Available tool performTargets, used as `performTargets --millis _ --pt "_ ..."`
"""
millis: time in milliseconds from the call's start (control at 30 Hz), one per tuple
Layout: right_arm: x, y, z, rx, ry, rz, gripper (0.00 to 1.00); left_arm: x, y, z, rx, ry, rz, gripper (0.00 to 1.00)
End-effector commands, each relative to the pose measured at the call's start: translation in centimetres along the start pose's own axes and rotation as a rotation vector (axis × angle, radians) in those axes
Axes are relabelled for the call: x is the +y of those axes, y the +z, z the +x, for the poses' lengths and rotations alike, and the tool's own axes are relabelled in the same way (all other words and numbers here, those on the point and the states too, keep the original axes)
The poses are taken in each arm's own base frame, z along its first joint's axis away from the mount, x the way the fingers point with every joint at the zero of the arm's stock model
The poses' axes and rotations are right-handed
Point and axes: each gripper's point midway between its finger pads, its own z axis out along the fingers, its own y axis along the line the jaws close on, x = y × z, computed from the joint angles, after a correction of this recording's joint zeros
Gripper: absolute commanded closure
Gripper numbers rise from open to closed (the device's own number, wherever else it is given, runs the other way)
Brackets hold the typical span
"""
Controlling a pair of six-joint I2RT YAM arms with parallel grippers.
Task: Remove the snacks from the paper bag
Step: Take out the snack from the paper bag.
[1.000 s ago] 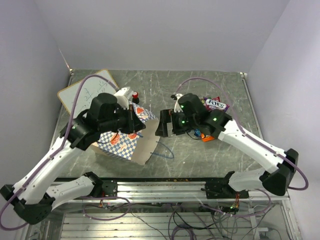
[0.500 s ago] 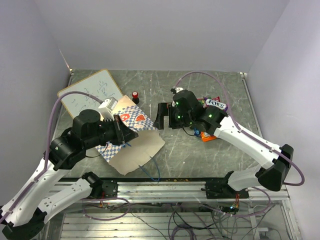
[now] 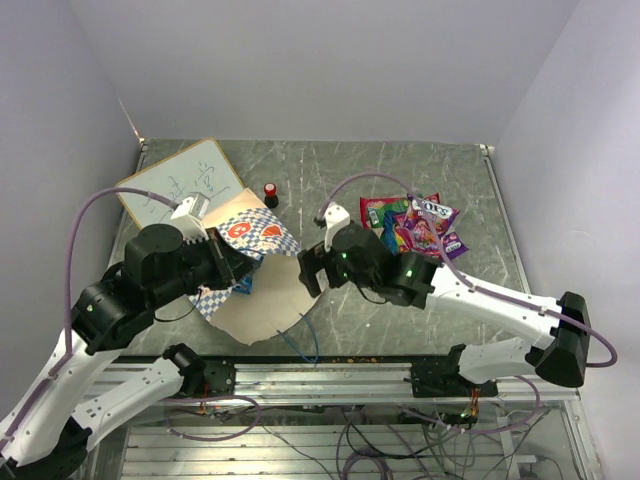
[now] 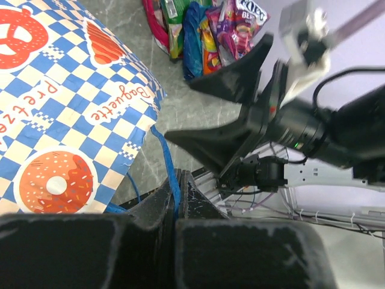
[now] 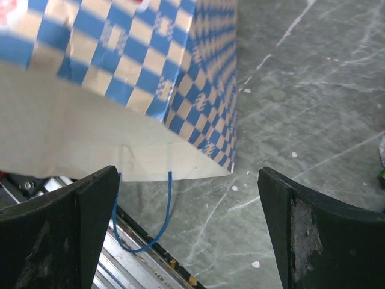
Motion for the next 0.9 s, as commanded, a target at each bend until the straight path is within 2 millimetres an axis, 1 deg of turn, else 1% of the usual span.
performTargets --millis 0,33,67,100,167,267,300,367,433,500,567,700,800,867 --pt "2.3 -0.3 -1.6 -0.167 -0.057 -0.058 0.0 1.4 -1.3 -1.6 -0.103 -0.024 -0.075 0.93" --pt "3.1 -0.6 -1.9 -0.206 -0.048 -0.083 0.0 1.8 -1.5 -1.8 -0.126 -0.032 -0.086 0.93" --pt "3.5 -0.6 -1.0 -0.212 -0.049 -0.101 0.0 2.1 -1.7 -1.9 -0.144 -0.043 -0.097 0.93" --pt "4.5 -0.8 -0.7 -0.228 -0.054 -0.13 0.0 2.3 -1.8 -2.1 -0.162 -0.054 -0.103 0.93" --pt "5.6 -0.7 0.4 -0.245 -0.068 -0.143 0.0 2.2 -1.7 -2.3 -0.182 -0.068 -0.092 0.93" --pt "6.2 0.1 2.2 -0.223 -0.061 -0.044 0.0 2.1 -1.3 -2.4 -0.179 -0.088 -0.093 0.93" --pt "6.4 0.2 2.5 -0.228 -0.065 -0.002 0.0 1.9 -1.2 -2.5 -0.174 -0.094 -0.094 0.93" --pt "7.3 -0.1 3.0 -0.258 -0.097 0.027 0.0 1.5 -0.8 -2.7 -0.167 -0.091 -0.089 0.93" --pt "7.8 0.1 3.2 -0.298 -0.104 0.02 0.02 1.4 -0.2 -2.9 -0.156 -0.088 -0.099 0.93" --pt "7.9 0.5 3.6 -0.326 -0.098 0.032 0.03 0.8 0.2 -3.2 -0.141 -0.074 -0.095 0.93" --pt "7.4 0.6 3.7 -0.336 -0.084 0.057 0.03 0.5 0.7 -3.3 -0.118 -0.055 -0.098 0.93" --pt "7.4 0.6 4.1 -0.34 -0.107 0.039 0.04 -0.1 1.9 -3.3 -0.102 -0.053 -0.083 0.93" --pt "7.6 0.4 4.2 -0.341 -0.092 0.017 0.08 -0.8 2.4 -3.6 -0.113 -0.064 -0.045 0.93" --pt "7.5 0.2 4.5 -0.354 -0.079 -0.006 0.13 -1.3 2.8 -3.9 -0.118 -0.061 -0.021 0.93"
